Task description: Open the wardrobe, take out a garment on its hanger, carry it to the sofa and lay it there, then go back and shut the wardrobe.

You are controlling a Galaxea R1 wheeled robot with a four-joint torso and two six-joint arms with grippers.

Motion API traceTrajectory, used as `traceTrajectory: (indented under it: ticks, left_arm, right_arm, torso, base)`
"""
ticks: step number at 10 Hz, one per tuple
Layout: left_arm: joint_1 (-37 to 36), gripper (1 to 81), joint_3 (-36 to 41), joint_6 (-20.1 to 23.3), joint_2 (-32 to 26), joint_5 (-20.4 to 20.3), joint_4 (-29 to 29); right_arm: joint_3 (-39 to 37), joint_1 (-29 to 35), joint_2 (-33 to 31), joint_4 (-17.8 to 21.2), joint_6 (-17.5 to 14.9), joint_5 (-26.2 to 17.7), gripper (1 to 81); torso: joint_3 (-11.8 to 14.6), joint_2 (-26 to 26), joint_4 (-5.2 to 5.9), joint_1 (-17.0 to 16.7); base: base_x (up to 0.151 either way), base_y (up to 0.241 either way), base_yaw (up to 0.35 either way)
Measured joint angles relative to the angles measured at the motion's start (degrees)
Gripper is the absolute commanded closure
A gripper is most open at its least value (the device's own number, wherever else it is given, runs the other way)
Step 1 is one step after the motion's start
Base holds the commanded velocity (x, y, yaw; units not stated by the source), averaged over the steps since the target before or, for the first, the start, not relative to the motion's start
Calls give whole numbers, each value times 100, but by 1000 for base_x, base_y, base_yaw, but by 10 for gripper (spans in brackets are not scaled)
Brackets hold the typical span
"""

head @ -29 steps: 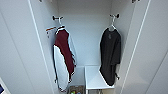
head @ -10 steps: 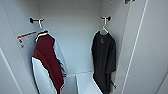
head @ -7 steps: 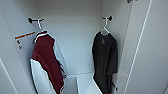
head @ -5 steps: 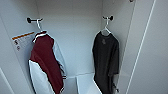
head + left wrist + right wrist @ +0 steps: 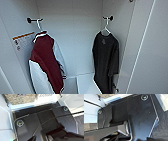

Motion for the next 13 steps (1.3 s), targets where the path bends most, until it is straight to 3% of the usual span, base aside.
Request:
traceTrajectory:
  ticks: [3, 13]
  left_arm:
    - [-113, 10, 27, 0, 6, 56, 313]
    - [-1720, 10, 923, -2, -352, 820, 528]
  right_arm:
    - [0, 0, -2, 0, 2, 13, 10]
    - [-50, 17, -20, 2, 10, 41, 10]
  torso:
    - [0, -2, 0, 0]
    - [0, 0, -2, 0]
  base:
    - [0, 0, 0]
    - [0, 0, 0]
